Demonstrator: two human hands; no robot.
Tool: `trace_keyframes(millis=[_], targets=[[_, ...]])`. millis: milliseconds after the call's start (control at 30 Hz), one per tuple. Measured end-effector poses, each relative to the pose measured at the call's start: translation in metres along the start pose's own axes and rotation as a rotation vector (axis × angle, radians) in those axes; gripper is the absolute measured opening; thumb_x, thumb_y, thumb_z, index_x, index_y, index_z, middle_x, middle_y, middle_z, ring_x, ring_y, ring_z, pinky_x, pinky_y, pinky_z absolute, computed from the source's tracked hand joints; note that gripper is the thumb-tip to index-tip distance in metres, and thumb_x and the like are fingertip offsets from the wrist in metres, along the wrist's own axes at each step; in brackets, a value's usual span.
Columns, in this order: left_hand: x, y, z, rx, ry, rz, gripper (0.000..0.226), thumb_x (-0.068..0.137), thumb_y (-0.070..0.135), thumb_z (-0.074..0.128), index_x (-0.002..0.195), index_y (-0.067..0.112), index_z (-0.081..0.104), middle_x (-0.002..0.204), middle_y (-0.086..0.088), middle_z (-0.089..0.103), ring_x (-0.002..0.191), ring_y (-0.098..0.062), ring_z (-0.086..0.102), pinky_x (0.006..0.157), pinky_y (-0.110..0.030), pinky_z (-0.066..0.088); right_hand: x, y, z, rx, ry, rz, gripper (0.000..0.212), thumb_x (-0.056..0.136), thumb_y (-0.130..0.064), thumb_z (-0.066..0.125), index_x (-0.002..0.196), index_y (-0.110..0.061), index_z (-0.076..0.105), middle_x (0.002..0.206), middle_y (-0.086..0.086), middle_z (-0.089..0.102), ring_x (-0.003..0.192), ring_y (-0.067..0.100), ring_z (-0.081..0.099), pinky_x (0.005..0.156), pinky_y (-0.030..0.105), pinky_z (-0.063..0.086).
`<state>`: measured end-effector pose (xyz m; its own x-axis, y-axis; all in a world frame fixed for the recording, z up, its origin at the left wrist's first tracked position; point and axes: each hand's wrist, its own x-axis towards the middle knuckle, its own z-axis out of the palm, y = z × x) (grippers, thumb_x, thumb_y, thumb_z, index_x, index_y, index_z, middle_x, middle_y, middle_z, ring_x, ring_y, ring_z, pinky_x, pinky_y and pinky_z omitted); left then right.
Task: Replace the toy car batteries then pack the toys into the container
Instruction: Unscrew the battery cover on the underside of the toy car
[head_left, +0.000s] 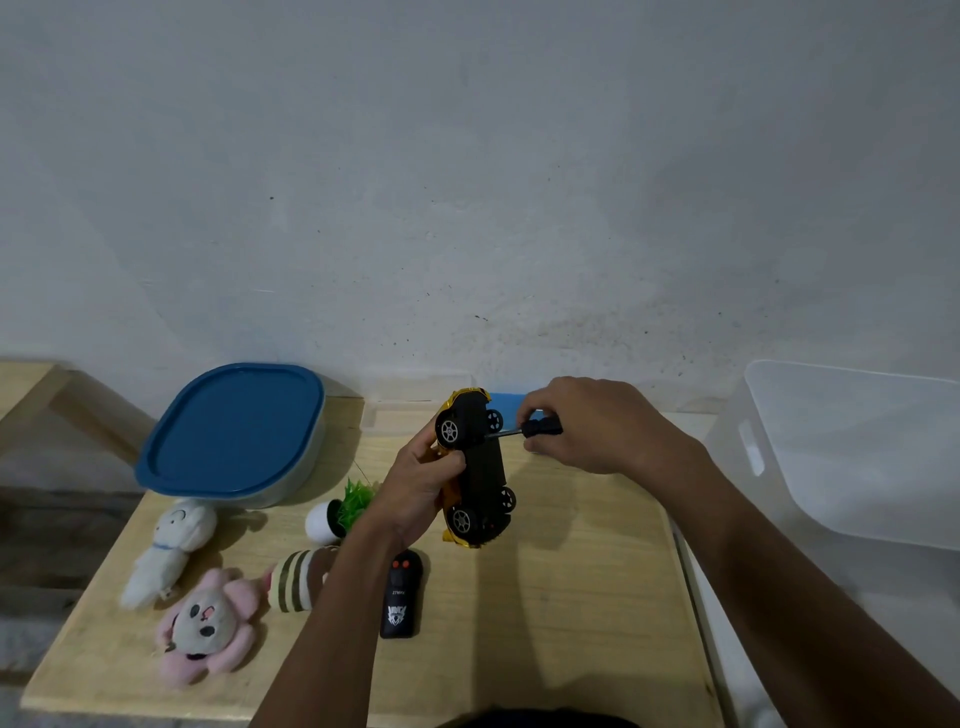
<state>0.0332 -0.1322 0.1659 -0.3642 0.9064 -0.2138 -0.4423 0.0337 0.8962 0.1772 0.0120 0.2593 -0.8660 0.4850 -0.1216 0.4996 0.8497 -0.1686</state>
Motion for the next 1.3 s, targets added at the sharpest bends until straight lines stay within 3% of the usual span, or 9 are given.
trace_keyframes(millis=[167,300,500,667,800,900,1000,1100,1300], targets=[[0.001,0.0,-0.002,0.026,0.024,0.006,0.039,0.087,-0.001,0.059,0.12,0.02,0.063,0.097,-0.01,0.069,0.091,-0.026,0.068,0.08,-0.046,0.059,0.0,-0.002,0.0,0.001,-0.011,0.013,0.025,0.091,-0.057,0.053,0.106,-0.04,0.064,0.104,-0.01,0.065,0.088,0.014,0.062,0.067,0.028,0.042],[0.003,-0.001,-0.002,0.013,0.066,0.001,0.039,0.084,-0.001,0.06,0.118,0.016,0.064,0.097,-0.01,0.07,0.089,-0.025,0.068,0.073,-0.038,0.059,0.002,-0.004,0.002,-0.068,0.004,0.042,0.049,0.094,-0.061,0.04,0.081,-0.024,0.069,0.079,-0.004,0.068,0.072,0.018,0.064,0.059,0.028,0.041],[0.004,-0.004,-0.004,-0.007,0.068,-0.041,0.038,0.091,-0.004,0.055,0.122,0.015,0.063,0.102,-0.013,0.069,0.093,-0.027,0.069,0.074,-0.039,0.058,-0.001,-0.002,0.0,-0.064,0.063,0.04,0.03,0.09,-0.06,0.049,0.088,-0.036,0.065,0.08,-0.013,0.062,0.068,0.011,0.054,0.056,0.025,0.031],[0.003,-0.001,-0.001,-0.061,0.044,-0.066,0.036,0.096,-0.005,0.045,0.124,0.011,0.06,0.093,-0.007,0.071,0.081,-0.019,0.071,0.067,-0.032,0.058,-0.004,0.002,0.001,0.006,0.052,0.053,0.024,0.089,-0.059,0.052,0.093,-0.038,0.063,0.087,-0.015,0.059,0.078,0.012,0.059,0.063,0.026,0.039],[0.001,-0.001,-0.002,-0.103,0.031,-0.078,0.036,0.092,0.002,0.052,0.127,0.007,0.058,0.094,-0.009,0.069,0.081,-0.02,0.069,0.066,-0.034,0.058,-0.006,0.009,0.009,0.148,0.018,0.091,0.024,0.087,-0.06,0.055,0.095,-0.038,0.059,0.092,-0.017,0.058,0.084,0.011,0.058,0.069,0.027,0.042],[0.002,-0.002,-0.005,-0.106,0.014,-0.09,0.051,0.081,0.014,0.058,0.132,0.008,0.055,0.099,-0.011,0.067,0.087,-0.025,0.065,0.074,-0.04,0.058,-0.007,0.013,0.017,0.3,0.013,0.119,0.027,0.082,-0.063,0.06,0.088,-0.037,0.059,0.094,-0.017,0.062,0.085,0.008,0.059,0.073,0.029,0.046],[0.001,-0.002,-0.004,-0.121,0.006,-0.1,0.053,0.079,0.017,0.058,0.132,0.01,0.056,0.099,-0.01,0.067,0.086,-0.023,0.066,0.076,-0.041,0.058,-0.008,0.012,0.03,0.634,0.072,0.14,0.027,0.078,-0.059,0.069,0.085,-0.033,0.067,0.079,-0.016,0.063,0.073,0.0,0.058,0.071,0.026,0.047],[0.0,-0.003,-0.004,-0.121,-0.01,-0.104,0.05,0.081,0.019,0.06,0.131,0.014,0.059,0.113,-0.016,0.068,0.097,-0.028,0.066,0.086,-0.049,0.055,-0.008,0.002,0.048,0.805,0.086,0.143,0.028,0.077,-0.055,0.074,0.097,-0.036,0.071,0.07,-0.019,0.058,0.066,-0.006,0.054,0.067,0.019,0.043],[-0.001,-0.002,-0.006,-0.08,-0.012,-0.118,0.053,0.083,0.023,0.059,0.134,0.014,0.056,0.129,-0.02,0.062,0.113,-0.034,0.062,0.093,-0.051,0.053,-0.004,-0.004,0.066,1.02,0.09,0.125,0.014,0.08,-0.036,0.078,0.088,-0.028,0.069,0.064,-0.013,0.051,0.06,0.005,0.047,0.064,0.024,0.039]])
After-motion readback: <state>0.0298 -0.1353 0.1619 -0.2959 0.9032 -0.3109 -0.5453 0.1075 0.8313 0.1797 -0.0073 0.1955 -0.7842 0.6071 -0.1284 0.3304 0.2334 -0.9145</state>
